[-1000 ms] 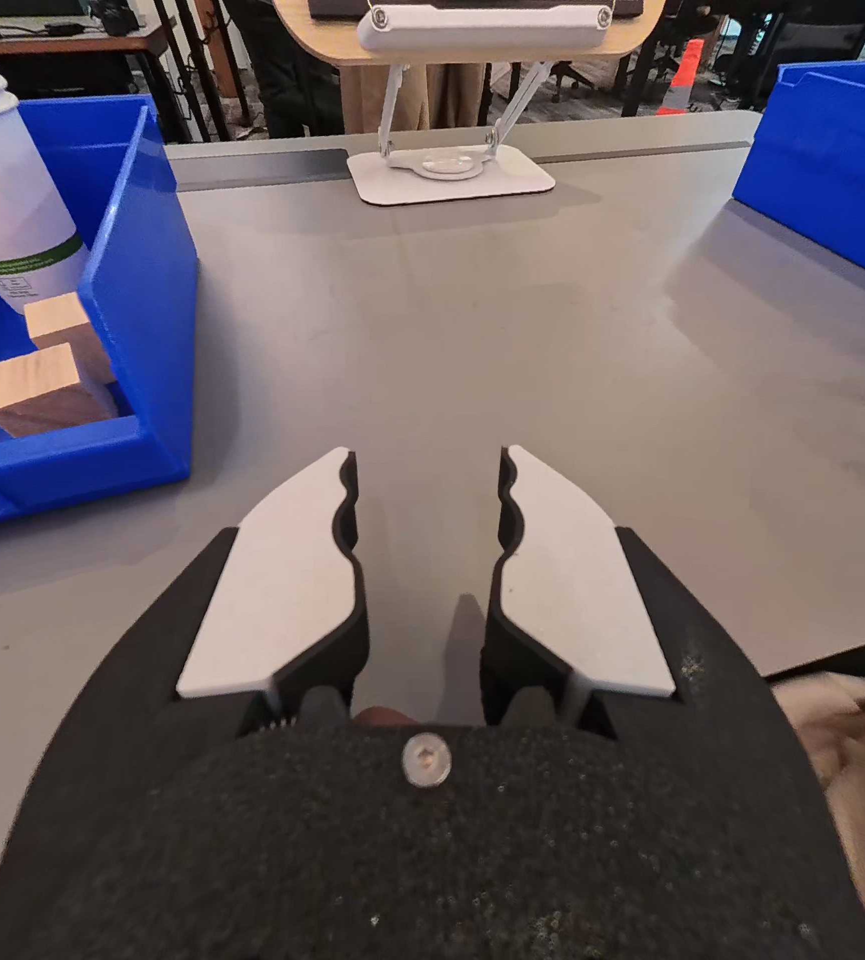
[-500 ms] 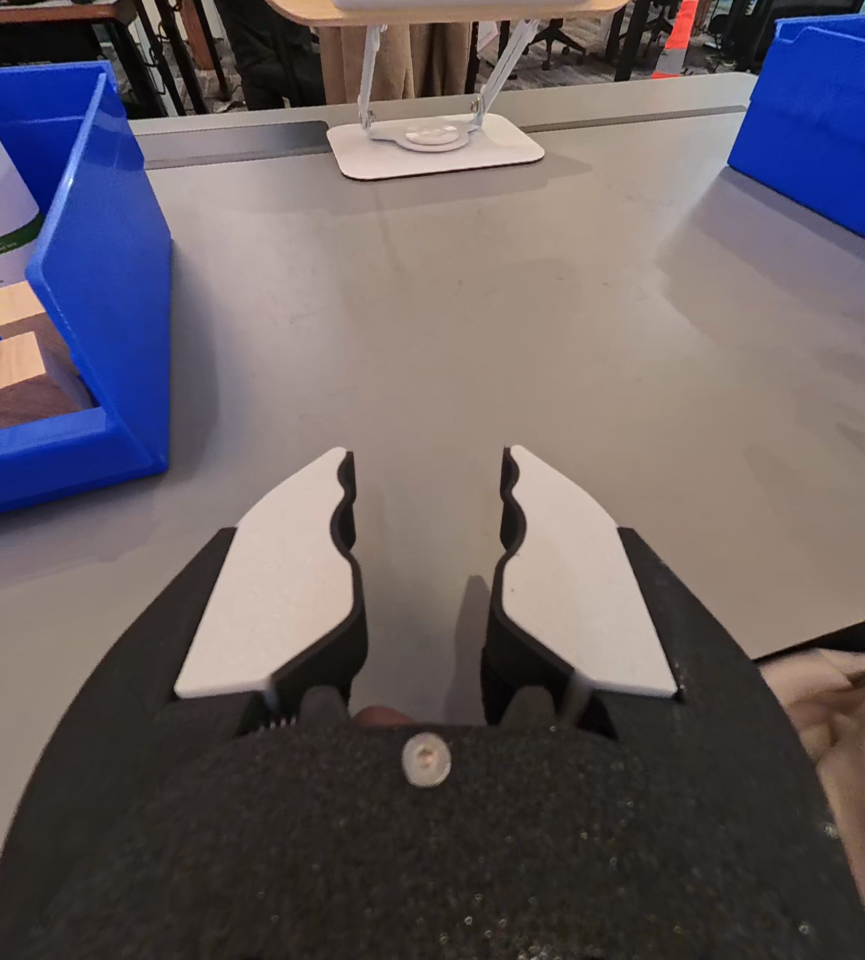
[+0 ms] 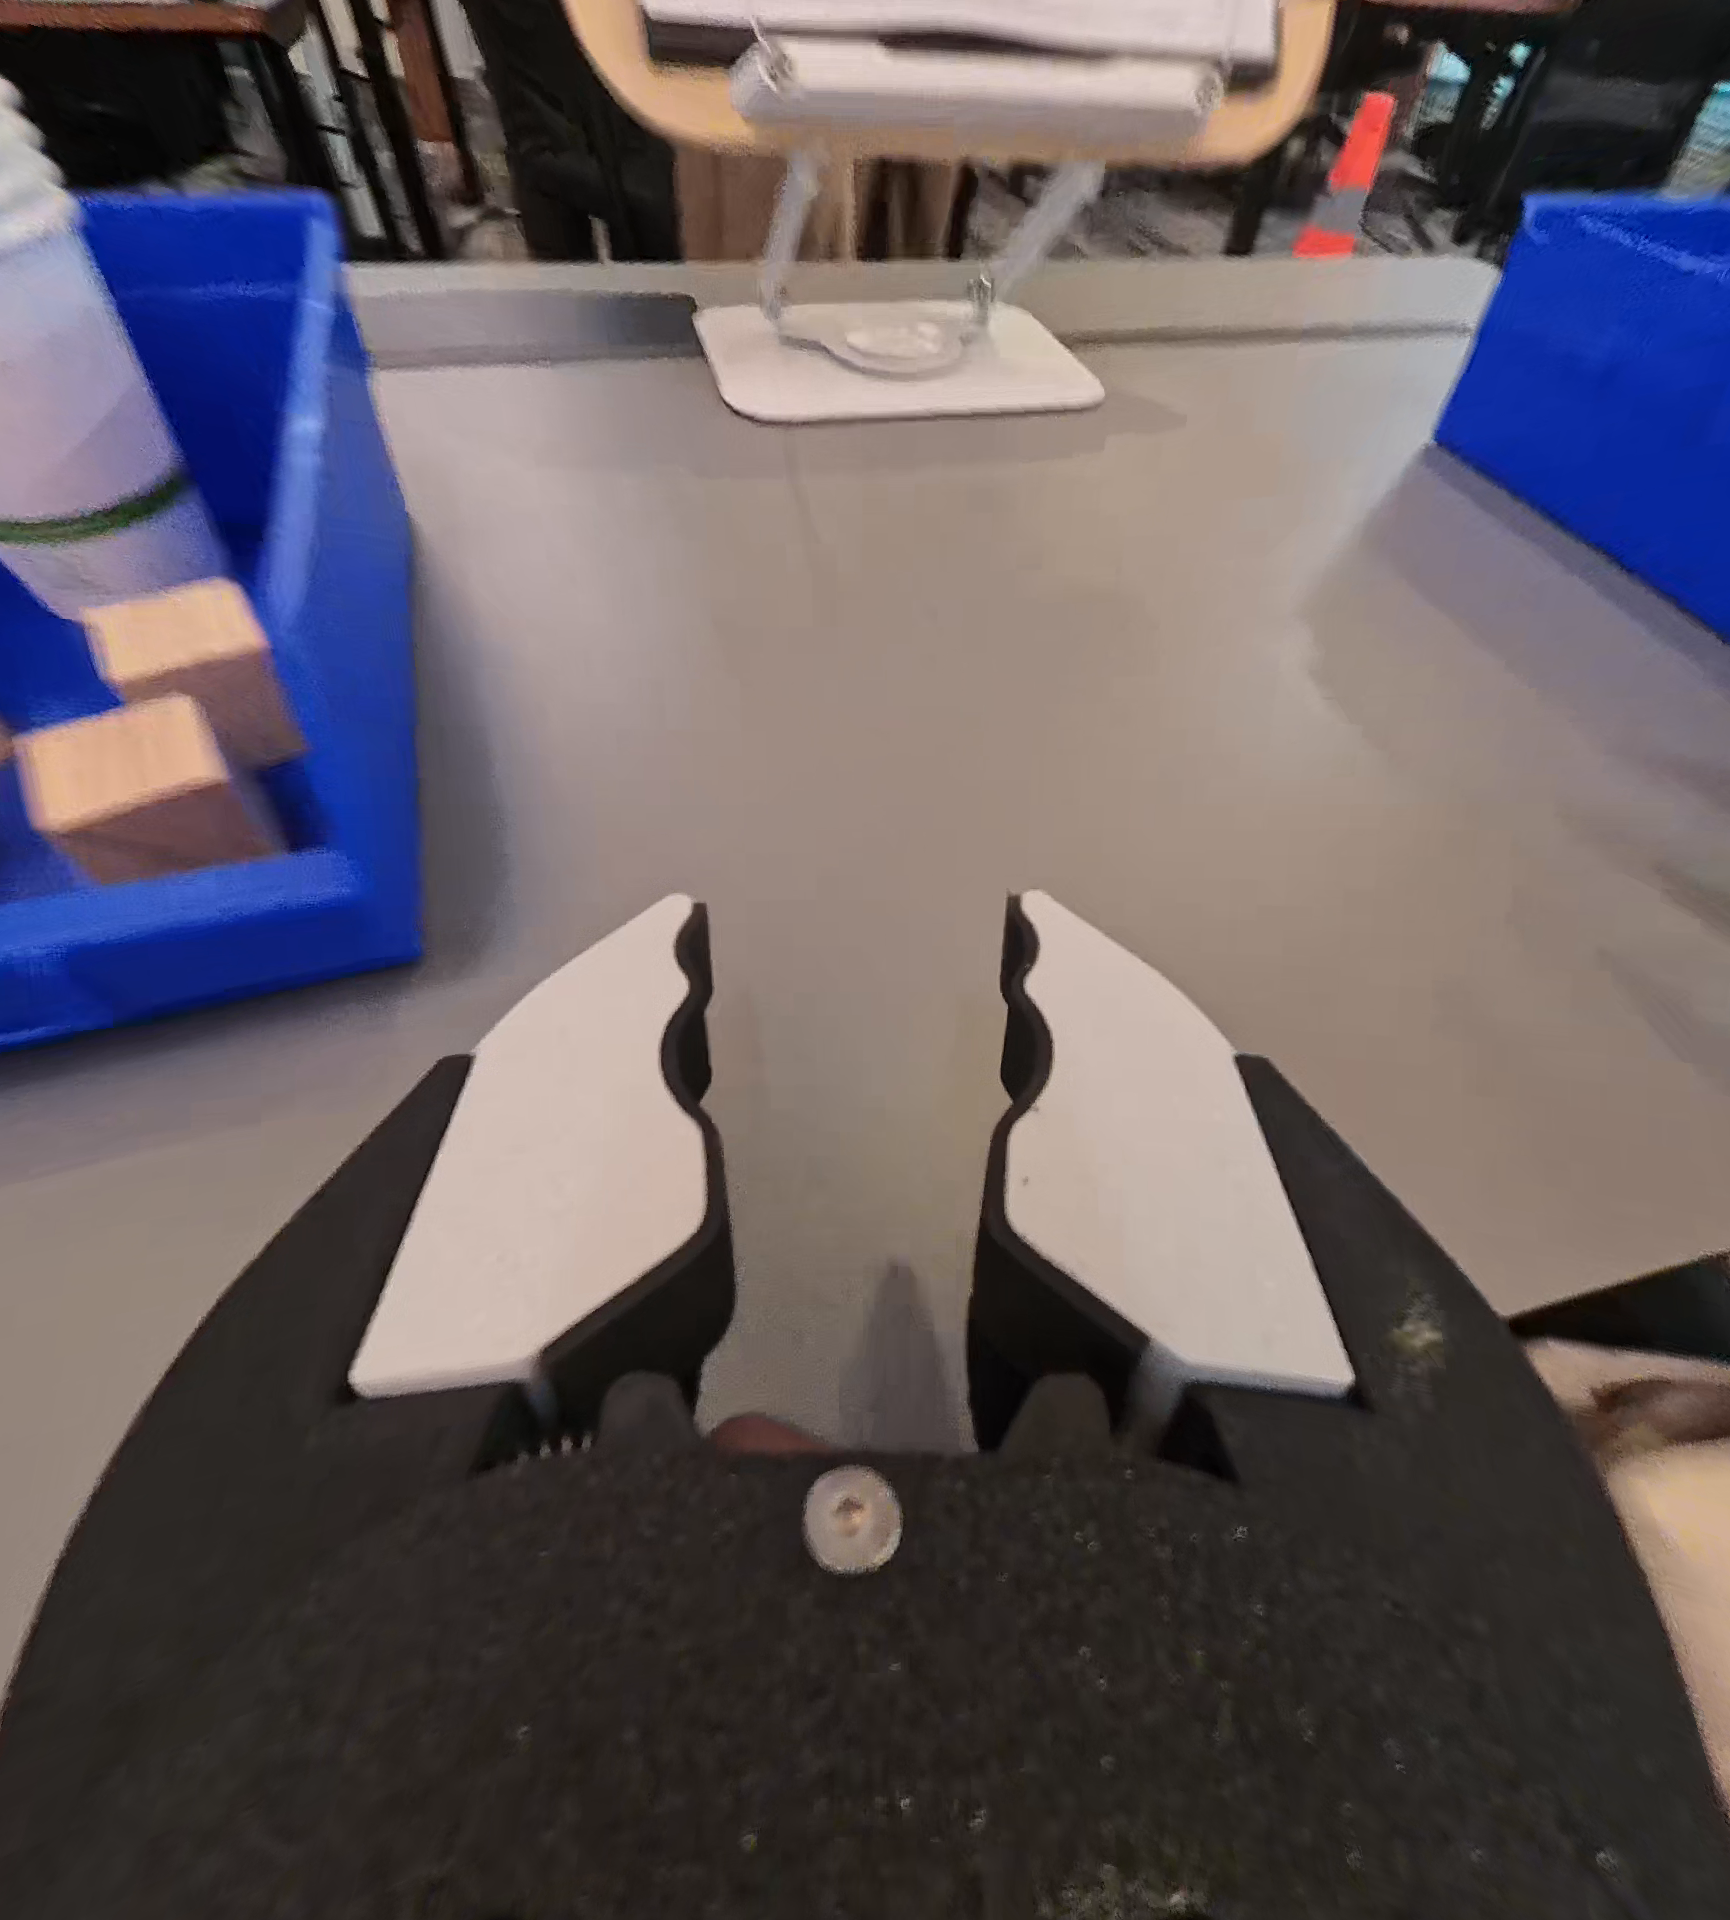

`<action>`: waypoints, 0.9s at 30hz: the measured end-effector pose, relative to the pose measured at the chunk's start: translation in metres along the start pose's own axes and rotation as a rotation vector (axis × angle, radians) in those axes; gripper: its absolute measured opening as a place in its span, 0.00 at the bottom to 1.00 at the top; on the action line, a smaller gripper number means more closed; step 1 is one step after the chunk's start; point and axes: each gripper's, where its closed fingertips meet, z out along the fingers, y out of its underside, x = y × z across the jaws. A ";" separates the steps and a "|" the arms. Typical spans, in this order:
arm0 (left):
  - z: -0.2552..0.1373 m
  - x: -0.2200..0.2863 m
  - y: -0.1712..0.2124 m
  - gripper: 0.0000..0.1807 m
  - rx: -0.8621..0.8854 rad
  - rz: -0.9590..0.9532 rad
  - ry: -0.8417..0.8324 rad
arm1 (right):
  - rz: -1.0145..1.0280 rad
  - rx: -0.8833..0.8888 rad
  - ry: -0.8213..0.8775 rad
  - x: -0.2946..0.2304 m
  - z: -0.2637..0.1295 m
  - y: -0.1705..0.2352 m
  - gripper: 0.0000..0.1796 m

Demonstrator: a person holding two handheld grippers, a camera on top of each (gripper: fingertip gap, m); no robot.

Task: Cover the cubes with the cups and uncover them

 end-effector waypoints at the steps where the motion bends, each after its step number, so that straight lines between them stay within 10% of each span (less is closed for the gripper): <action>1: -0.006 -0.011 -0.013 0.31 -0.010 -0.003 -0.026 | -0.007 0.001 -0.004 -0.001 0.000 -0.001 0.28; 16: 0.051 -0.201 -0.097 0.33 -0.425 -0.173 -0.257 | 0.002 0.015 -0.006 0.014 -0.010 -0.001 0.26; 27: 0.041 -0.253 -0.009 0.30 -1.055 0.286 -0.129 | -0.021 0.000 -0.011 0.012 -0.009 0.001 0.24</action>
